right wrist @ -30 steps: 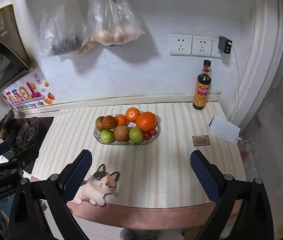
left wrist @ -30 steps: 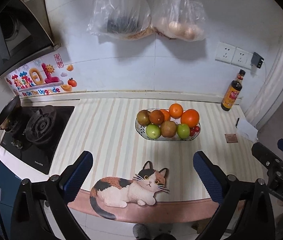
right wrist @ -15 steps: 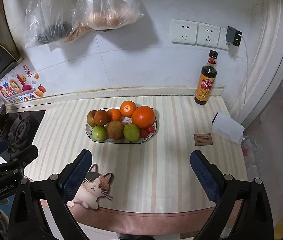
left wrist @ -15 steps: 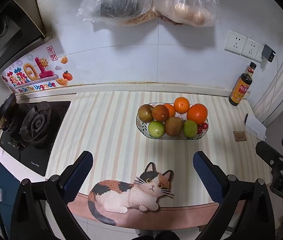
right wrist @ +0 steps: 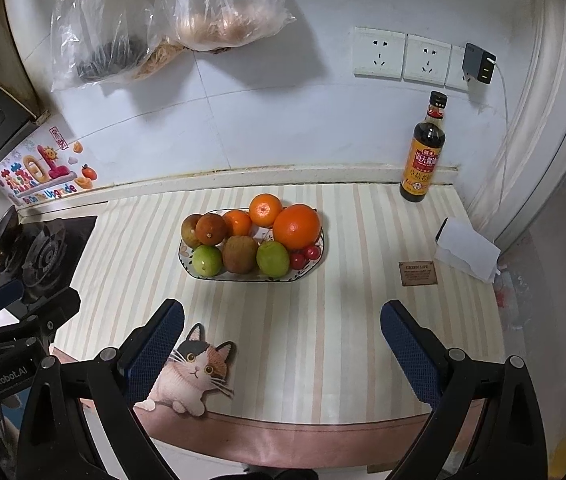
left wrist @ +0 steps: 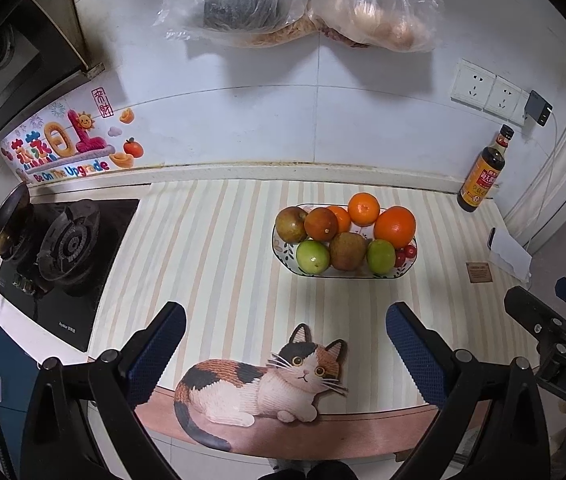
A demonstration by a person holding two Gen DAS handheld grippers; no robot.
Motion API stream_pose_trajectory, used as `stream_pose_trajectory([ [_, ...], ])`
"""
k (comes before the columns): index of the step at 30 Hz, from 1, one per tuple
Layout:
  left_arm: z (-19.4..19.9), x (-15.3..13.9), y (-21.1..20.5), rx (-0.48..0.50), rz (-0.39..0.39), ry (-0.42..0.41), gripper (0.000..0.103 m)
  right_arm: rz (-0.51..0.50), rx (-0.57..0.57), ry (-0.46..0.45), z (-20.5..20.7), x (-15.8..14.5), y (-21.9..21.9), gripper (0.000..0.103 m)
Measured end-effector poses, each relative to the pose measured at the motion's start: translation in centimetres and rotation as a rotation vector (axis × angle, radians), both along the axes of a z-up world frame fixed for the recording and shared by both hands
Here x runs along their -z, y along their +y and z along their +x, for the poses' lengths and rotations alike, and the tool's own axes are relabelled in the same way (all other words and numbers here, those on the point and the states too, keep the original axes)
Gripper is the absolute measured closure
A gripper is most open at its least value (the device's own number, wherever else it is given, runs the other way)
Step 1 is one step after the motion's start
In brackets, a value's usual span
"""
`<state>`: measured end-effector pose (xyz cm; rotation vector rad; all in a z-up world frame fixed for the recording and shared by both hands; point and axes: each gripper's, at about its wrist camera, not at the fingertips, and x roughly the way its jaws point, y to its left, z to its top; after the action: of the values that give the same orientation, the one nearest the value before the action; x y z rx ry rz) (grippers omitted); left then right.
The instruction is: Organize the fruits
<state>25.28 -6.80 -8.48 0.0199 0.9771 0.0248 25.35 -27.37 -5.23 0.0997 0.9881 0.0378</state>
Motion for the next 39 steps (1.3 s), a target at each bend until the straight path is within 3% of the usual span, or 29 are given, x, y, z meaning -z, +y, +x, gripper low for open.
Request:
stream_pose_trajectory([
  [39,-1.8,-0.7,0.6,0.002,-0.01,-0.011,0.0,-0.011,-0.023,-0.002,-1.8,-0.7,1.2,0.002],
])
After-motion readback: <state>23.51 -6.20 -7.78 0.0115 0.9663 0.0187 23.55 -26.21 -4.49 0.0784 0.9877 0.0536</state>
